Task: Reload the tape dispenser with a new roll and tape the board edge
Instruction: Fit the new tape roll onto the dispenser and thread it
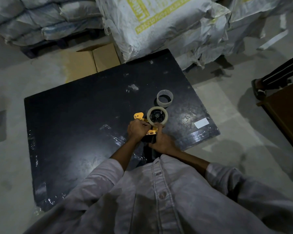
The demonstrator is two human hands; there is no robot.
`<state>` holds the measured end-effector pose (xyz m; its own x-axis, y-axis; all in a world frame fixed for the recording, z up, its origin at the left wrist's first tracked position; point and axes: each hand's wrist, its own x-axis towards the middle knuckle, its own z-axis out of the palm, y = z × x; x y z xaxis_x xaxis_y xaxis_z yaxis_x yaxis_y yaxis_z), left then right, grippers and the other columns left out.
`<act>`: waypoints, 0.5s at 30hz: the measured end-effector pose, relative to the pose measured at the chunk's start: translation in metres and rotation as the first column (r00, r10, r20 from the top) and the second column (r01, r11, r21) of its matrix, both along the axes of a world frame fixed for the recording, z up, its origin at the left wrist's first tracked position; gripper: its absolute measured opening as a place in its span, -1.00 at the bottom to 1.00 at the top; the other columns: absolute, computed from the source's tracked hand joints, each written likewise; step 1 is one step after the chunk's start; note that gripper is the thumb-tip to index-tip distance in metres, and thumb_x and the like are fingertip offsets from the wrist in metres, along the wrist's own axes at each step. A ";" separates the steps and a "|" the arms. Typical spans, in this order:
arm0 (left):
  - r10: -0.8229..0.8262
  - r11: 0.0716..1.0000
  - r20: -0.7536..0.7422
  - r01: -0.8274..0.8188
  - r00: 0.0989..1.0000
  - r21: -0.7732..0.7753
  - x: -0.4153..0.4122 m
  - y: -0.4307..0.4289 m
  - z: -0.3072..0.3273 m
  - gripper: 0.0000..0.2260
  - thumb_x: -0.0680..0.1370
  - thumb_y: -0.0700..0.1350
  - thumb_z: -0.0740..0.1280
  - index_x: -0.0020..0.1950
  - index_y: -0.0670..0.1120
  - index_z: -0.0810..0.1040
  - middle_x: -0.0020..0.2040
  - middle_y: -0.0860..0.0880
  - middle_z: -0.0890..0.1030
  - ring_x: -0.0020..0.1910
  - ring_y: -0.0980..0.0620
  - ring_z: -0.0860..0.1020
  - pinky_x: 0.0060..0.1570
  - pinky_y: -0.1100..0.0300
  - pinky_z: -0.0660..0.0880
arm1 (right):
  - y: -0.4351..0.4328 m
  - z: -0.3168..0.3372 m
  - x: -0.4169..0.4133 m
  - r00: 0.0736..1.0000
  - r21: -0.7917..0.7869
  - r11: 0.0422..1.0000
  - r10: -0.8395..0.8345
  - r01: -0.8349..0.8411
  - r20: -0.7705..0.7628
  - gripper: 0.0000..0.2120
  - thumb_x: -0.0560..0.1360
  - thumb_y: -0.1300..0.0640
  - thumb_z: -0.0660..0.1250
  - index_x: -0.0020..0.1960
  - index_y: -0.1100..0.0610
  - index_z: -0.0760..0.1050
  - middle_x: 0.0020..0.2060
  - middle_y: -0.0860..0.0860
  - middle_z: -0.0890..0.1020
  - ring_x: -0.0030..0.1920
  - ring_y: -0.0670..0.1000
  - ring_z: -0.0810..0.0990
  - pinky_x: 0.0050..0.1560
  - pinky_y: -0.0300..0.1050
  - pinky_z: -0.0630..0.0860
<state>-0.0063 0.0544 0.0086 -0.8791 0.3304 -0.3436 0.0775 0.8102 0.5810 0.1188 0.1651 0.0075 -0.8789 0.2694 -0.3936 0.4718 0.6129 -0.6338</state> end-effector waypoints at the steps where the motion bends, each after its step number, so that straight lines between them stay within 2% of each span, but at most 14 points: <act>1: -0.004 1.000 0.007 0.004 1.000 0.010 -0.001 -0.001 -0.002 -0.84 0.48 0.05 0.49 -0.04 0.08 0.86 -0.18 0.03 0.81 -0.17 -0.04 0.75 -0.13 0.10 0.70 | 0.000 0.000 0.001 1.000 0.001 1.000 -0.006 0.006 -0.001 0.02 0.53 0.09 0.61 0.73 0.11 0.00 0.08 0.14 0.71 0.01 0.27 0.79 -0.08 0.06 0.70; 3: -0.009 0.999 0.014 0.009 1.000 0.033 -0.004 -0.003 -0.006 -0.87 0.49 -0.01 0.52 -0.05 0.04 0.87 -0.16 0.02 0.82 -0.16 -0.03 0.75 -0.08 0.06 0.72 | 0.001 0.002 0.003 1.000 0.001 1.000 0.009 -0.009 -0.002 0.00 0.54 0.16 0.58 0.75 0.16 0.00 0.03 0.13 0.69 -0.02 0.27 0.78 -0.11 0.06 0.70; 6: -0.025 0.998 0.011 0.024 1.000 0.054 -0.008 -0.006 -0.010 -0.92 0.50 -0.09 0.57 -0.06 -0.03 0.87 -0.16 -0.01 0.82 -0.18 -0.01 0.76 -0.08 0.03 0.72 | 0.000 0.004 0.003 0.999 0.036 0.998 0.042 -0.042 -0.001 0.03 0.54 0.16 0.59 0.77 0.11 -0.02 0.11 0.20 0.71 0.01 0.28 0.77 -0.03 0.19 0.75; 10: -0.036 0.997 -0.031 0.038 0.999 0.073 -0.010 -0.011 -0.009 -0.93 0.51 -0.14 0.57 -0.06 -0.06 0.87 -0.17 -0.04 0.82 -0.20 -0.02 0.75 -0.14 0.07 0.70 | -0.001 0.011 0.001 0.999 0.050 0.998 0.039 -0.040 0.019 -0.02 0.57 0.14 0.59 0.76 0.13 0.02 0.20 0.23 0.67 0.10 0.29 0.75 0.06 0.20 0.72; 11: -0.036 0.996 -0.035 0.039 0.999 0.074 -0.010 -0.013 -0.009 -0.93 0.52 -0.16 0.57 -0.06 -0.08 0.87 -0.17 -0.05 0.82 -0.20 -0.03 0.74 -0.14 0.09 0.68 | -0.001 0.013 0.001 0.999 0.056 0.997 0.049 -0.050 0.020 -0.04 0.58 0.13 0.58 0.75 0.10 0.03 0.16 0.22 0.67 0.10 0.30 0.75 0.04 0.18 0.71; 13: -0.036 0.997 -0.042 0.039 0.998 0.073 -0.010 -0.016 -0.009 -0.93 0.53 -0.15 0.58 -0.03 -0.09 0.86 -0.15 -0.08 0.82 -0.22 0.00 0.71 -0.22 0.21 0.59 | -0.002 0.015 0.001 0.996 0.071 0.994 0.076 -0.079 0.045 -0.09 0.61 0.12 0.55 0.74 0.07 0.04 -0.04 0.10 0.65 0.04 0.29 0.76 -0.04 0.09 0.64; 15: -0.038 0.997 -0.055 0.042 0.998 0.069 -0.010 -0.019 -0.011 -0.92 0.55 -0.12 0.59 -0.01 -0.09 0.86 -0.14 -0.09 0.82 -0.23 0.03 0.68 -0.33 0.36 0.41 | -0.003 0.018 0.000 0.994 0.076 0.993 0.089 -0.094 0.065 -0.11 0.63 0.13 0.53 0.75 0.05 0.03 -0.14 0.02 0.60 0.00 0.29 0.77 -0.06 0.04 0.58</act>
<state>-0.0167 0.0352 -0.0021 -0.8811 0.3874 -0.2712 0.1413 0.7630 0.6307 0.1191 0.1619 0.0256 -0.8762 0.2209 -0.4283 0.4476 0.7022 -0.5537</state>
